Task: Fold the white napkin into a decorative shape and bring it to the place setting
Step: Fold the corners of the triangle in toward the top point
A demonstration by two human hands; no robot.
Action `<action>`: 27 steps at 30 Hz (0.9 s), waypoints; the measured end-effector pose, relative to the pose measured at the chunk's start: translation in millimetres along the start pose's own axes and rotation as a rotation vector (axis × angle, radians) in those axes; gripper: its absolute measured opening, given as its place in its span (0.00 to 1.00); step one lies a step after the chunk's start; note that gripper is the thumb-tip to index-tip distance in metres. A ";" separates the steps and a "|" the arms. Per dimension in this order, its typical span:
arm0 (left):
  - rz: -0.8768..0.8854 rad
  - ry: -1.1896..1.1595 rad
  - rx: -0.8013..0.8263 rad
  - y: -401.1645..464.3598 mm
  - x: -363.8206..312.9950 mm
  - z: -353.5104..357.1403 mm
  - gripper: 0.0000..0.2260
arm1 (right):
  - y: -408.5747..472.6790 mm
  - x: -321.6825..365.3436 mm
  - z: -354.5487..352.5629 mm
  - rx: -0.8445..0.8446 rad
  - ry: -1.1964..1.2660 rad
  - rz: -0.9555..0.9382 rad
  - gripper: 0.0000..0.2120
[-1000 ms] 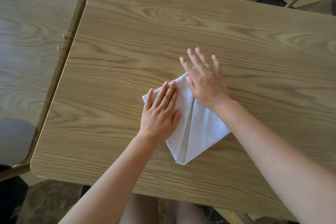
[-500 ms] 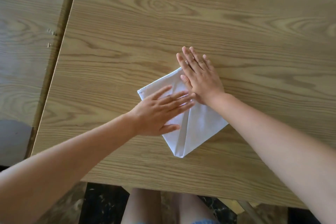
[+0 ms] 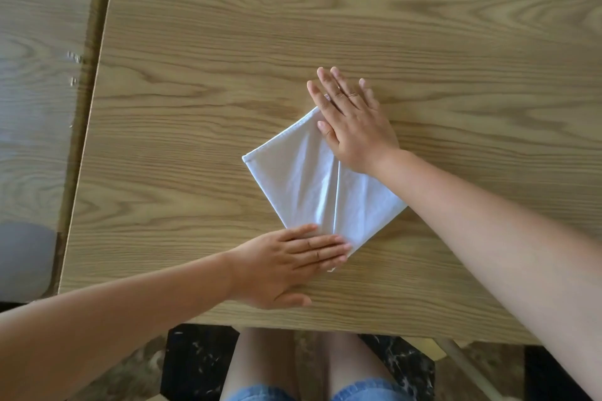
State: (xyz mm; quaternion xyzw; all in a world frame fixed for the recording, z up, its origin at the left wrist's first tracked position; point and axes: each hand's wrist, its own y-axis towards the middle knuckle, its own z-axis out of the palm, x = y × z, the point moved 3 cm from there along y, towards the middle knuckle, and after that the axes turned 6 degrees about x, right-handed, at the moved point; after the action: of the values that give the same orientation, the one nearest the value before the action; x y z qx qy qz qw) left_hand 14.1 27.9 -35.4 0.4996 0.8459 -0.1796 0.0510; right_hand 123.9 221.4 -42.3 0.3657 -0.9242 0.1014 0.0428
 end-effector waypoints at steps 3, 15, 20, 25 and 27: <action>0.009 -0.002 0.009 -3.7 -6.1 2.4 0.34 | -0.5 1.0 -2.8 -0.006 0.015 -0.001 0.27; -1.047 -0.220 -0.439 17.7 103.1 -76.9 0.16 | -63.8 -33.1 -29.4 -0.365 0.214 0.399 0.16; -1.128 -0.462 -0.399 22.7 115.8 -80.1 0.12 | -62.8 -31.9 -29.4 -0.200 0.326 0.472 0.08; -1.151 -0.647 -0.323 22.5 125.5 -81.6 0.09 | -60.1 -35.9 -30.3 -0.089 0.454 0.571 0.06; -1.119 -0.685 -0.313 21.3 127.6 -81.1 0.08 | -60.7 -35.4 -31.3 -0.058 0.474 0.579 0.04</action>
State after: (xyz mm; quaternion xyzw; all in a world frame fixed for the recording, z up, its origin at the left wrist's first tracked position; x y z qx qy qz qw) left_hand -23.1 171.4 0.7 -0.1124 0.9294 -0.2027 0.2872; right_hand 191.4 208.6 -7.7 0.0540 -0.9563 0.1651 0.2354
